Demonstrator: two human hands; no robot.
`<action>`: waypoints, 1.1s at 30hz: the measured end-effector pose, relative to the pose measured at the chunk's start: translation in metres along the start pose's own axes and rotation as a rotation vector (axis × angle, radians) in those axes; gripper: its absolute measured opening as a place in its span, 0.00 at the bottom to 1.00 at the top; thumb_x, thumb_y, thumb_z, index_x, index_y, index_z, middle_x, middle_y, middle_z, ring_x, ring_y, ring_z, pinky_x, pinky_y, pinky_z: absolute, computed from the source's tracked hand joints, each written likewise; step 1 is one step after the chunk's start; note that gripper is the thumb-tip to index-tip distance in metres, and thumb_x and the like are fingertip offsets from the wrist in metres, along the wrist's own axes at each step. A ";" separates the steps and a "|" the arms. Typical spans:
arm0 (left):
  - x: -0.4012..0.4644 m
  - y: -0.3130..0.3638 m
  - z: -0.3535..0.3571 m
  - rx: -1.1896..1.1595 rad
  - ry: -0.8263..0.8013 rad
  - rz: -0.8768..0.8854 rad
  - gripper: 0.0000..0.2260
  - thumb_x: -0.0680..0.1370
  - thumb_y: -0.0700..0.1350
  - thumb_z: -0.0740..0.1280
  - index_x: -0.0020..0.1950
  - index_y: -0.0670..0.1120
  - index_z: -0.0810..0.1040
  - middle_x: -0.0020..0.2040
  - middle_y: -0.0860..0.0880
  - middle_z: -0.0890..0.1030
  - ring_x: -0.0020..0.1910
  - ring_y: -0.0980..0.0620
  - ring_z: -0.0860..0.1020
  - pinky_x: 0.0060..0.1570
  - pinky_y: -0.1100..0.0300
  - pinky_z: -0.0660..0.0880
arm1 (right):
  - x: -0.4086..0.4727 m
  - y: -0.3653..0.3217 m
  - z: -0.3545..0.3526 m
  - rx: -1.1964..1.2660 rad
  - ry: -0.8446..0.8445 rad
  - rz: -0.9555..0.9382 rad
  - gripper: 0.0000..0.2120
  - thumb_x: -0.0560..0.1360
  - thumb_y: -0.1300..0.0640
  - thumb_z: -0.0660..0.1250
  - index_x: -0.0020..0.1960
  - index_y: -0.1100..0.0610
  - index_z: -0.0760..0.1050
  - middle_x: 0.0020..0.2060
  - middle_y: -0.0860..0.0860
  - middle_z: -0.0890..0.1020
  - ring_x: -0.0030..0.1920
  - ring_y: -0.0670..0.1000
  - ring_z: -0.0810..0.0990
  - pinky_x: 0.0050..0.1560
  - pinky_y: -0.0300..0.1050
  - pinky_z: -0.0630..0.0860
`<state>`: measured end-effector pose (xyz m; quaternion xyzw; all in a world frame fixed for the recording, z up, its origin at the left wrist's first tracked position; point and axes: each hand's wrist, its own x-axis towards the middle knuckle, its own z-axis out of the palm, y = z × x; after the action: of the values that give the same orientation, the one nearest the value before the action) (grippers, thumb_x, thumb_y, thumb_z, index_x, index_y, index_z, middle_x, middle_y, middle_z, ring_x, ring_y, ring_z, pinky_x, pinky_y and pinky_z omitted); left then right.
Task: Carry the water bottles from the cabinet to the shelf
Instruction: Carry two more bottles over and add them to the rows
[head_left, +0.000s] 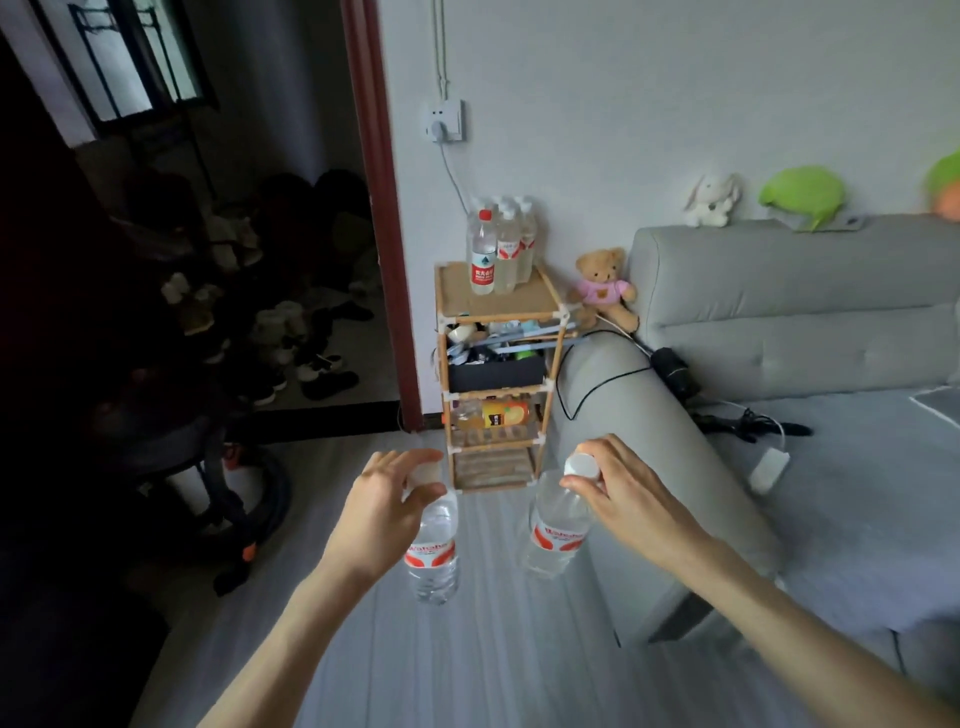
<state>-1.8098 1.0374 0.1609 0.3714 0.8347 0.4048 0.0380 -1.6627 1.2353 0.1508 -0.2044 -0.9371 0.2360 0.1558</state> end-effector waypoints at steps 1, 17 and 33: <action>0.023 -0.002 0.003 -0.002 -0.006 0.010 0.13 0.74 0.40 0.68 0.58 0.46 0.77 0.46 0.55 0.71 0.49 0.53 0.71 0.49 0.63 0.67 | 0.020 0.006 -0.001 0.006 0.010 0.015 0.14 0.75 0.51 0.64 0.56 0.58 0.70 0.51 0.51 0.72 0.46 0.49 0.71 0.49 0.39 0.67; 0.331 -0.017 0.096 -0.008 -0.009 -0.026 0.14 0.72 0.40 0.69 0.58 0.48 0.78 0.43 0.57 0.73 0.42 0.57 0.72 0.41 0.75 0.66 | 0.315 0.155 -0.025 -0.015 -0.001 -0.009 0.17 0.73 0.53 0.67 0.56 0.63 0.71 0.51 0.55 0.75 0.52 0.53 0.73 0.54 0.42 0.67; 0.577 -0.047 0.133 0.009 0.053 -0.014 0.14 0.73 0.40 0.68 0.58 0.48 0.77 0.41 0.60 0.71 0.42 0.56 0.72 0.46 0.64 0.66 | 0.569 0.230 -0.031 -0.060 0.084 -0.017 0.13 0.75 0.49 0.62 0.54 0.57 0.72 0.50 0.49 0.74 0.50 0.48 0.72 0.47 0.36 0.61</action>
<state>-2.2059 1.4805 0.1759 0.3548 0.8398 0.4106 0.0170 -2.0728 1.6924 0.1717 -0.2107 -0.9382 0.1975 0.1908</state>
